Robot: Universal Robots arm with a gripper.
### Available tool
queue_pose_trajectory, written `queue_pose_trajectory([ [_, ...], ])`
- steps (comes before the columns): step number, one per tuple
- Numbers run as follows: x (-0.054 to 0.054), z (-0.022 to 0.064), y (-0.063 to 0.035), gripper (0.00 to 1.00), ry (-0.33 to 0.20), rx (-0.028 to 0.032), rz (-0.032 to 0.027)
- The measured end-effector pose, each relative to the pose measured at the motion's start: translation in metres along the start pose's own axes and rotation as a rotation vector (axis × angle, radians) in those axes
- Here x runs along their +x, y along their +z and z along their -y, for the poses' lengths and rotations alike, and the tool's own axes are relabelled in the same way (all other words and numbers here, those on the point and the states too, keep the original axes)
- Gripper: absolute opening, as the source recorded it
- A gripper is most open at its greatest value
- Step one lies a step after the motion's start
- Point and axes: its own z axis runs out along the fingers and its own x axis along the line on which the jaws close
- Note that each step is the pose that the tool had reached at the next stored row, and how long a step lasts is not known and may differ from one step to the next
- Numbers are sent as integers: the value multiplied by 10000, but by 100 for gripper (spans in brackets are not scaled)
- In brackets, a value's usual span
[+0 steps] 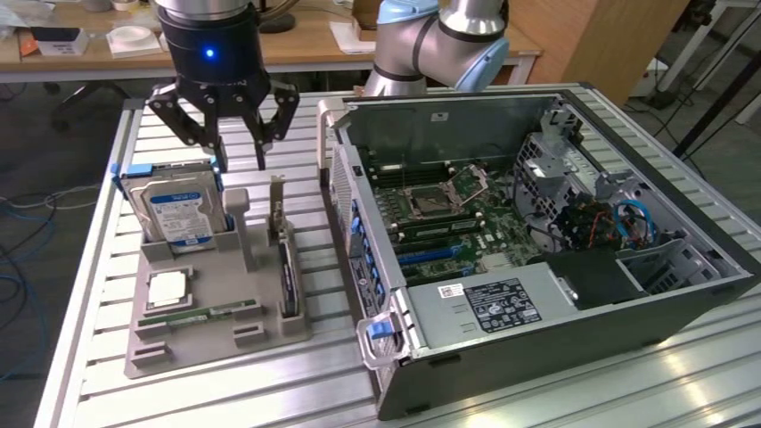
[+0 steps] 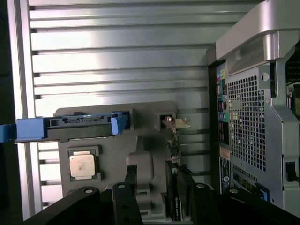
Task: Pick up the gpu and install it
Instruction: 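Pick up the gpu and move the gpu toward the slot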
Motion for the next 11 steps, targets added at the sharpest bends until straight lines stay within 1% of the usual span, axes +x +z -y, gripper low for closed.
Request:
queue_pose_trajectory([
  [11, 1, 1, 27, 47, -1, 0, 1],
])
